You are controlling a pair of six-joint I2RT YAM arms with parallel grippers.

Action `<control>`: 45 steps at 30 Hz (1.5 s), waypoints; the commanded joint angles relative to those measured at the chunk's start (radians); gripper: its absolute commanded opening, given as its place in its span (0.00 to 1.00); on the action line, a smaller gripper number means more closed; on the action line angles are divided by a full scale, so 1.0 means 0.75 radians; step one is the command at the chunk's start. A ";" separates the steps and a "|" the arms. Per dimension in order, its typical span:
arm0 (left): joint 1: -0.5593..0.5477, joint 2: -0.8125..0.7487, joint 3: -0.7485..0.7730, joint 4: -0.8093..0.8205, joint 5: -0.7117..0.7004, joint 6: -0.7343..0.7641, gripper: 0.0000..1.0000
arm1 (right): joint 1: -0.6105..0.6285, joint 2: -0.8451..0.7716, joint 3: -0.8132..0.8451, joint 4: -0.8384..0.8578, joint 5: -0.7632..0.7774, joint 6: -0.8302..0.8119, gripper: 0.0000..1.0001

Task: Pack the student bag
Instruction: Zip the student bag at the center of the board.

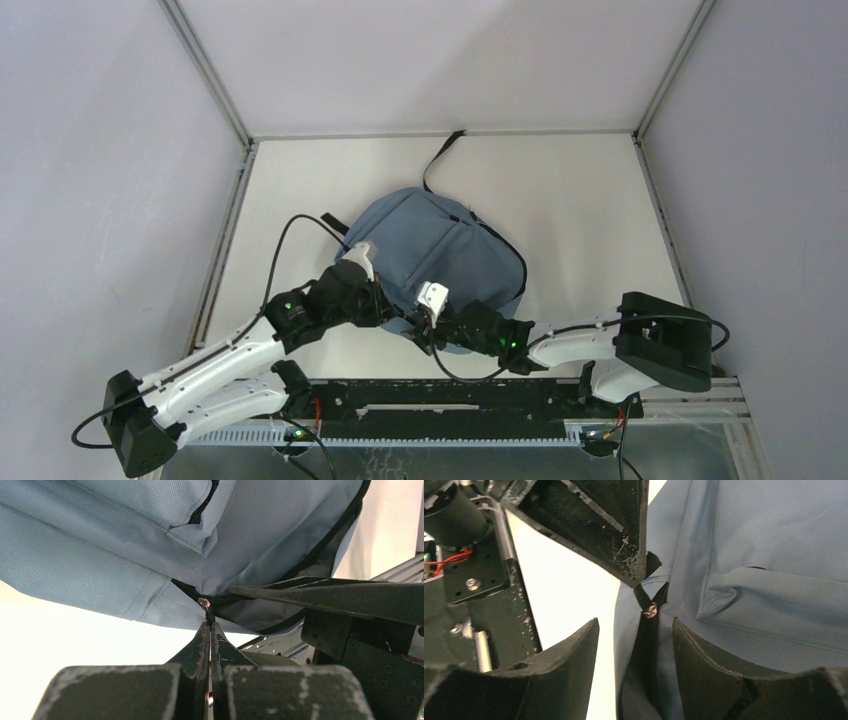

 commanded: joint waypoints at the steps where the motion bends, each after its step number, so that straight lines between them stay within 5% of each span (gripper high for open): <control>1: 0.006 0.007 0.066 0.027 0.023 0.031 0.00 | 0.018 0.056 0.055 0.254 0.105 -0.050 0.63; 19: 0.009 -0.001 0.068 0.061 0.034 0.014 0.00 | -0.013 0.205 0.134 0.308 0.036 -0.041 0.47; 31: 0.011 -0.023 0.061 0.056 0.013 -0.017 0.01 | -0.021 0.219 0.147 0.256 0.070 -0.053 0.00; 37: 0.036 -0.090 0.065 -0.011 -0.052 -0.050 0.57 | -0.021 0.217 0.147 0.248 0.091 -0.035 0.00; 40: 0.094 -0.131 0.037 -0.061 -0.072 -0.088 0.64 | -0.023 0.208 0.147 0.246 0.100 -0.023 0.00; 45: 0.239 -0.141 -0.091 -0.090 -0.016 -0.224 0.63 | -0.025 0.203 0.145 0.235 0.098 -0.013 0.00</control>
